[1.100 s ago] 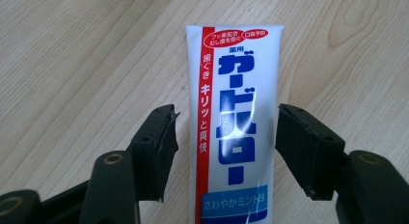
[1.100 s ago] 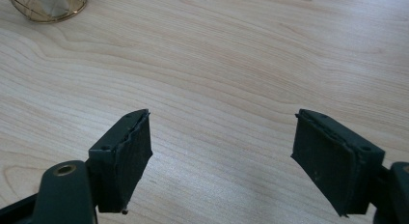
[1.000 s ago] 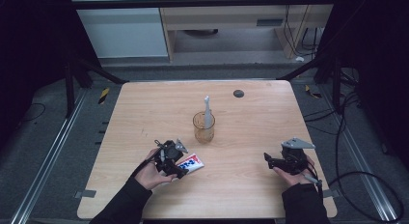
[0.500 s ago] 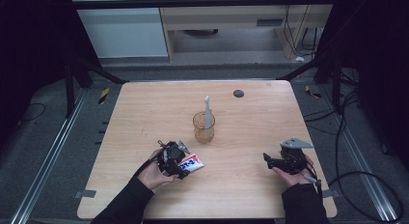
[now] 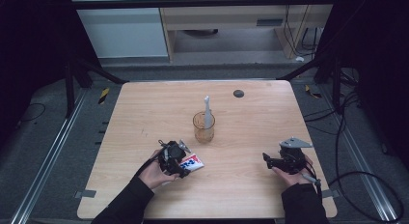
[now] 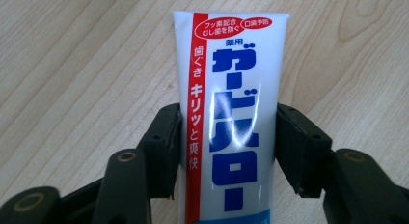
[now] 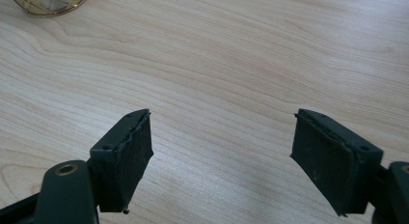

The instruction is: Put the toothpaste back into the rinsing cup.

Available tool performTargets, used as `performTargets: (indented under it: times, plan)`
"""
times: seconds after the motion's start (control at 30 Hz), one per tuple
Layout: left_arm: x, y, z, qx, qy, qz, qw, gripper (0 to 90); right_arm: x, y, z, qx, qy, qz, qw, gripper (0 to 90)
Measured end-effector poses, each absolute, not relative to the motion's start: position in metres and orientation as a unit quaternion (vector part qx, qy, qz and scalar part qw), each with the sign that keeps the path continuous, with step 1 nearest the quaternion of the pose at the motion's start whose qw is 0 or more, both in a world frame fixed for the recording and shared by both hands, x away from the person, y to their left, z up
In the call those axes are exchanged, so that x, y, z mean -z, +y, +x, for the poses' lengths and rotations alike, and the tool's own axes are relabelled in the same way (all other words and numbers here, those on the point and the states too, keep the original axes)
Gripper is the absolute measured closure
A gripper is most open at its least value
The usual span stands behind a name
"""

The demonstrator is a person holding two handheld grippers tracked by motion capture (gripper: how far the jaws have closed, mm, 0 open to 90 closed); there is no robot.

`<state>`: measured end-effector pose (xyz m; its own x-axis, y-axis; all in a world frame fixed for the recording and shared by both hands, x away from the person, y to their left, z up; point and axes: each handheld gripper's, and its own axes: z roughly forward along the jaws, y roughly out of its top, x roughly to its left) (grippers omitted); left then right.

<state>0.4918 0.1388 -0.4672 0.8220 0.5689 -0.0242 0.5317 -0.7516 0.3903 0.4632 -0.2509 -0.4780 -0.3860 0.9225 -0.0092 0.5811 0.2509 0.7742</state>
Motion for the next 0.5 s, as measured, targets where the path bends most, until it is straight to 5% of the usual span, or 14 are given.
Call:
performTargets:
  times: [0.27, 0.5]
  plan:
    - [0.461, 0.144, 0.493, -0.036, 0.316, 0.925, 0.207, 63.4, 0.478, -0.252, 0.463, -0.353, 0.754, 0.500, 0.240, 22.1]
    - [0.458, 0.151, 0.492, -0.041, 0.322, 0.923, 0.209, 68.1, 0.479, -0.253, 0.463, -0.351, 0.753, 0.501, 0.240, 22.2]
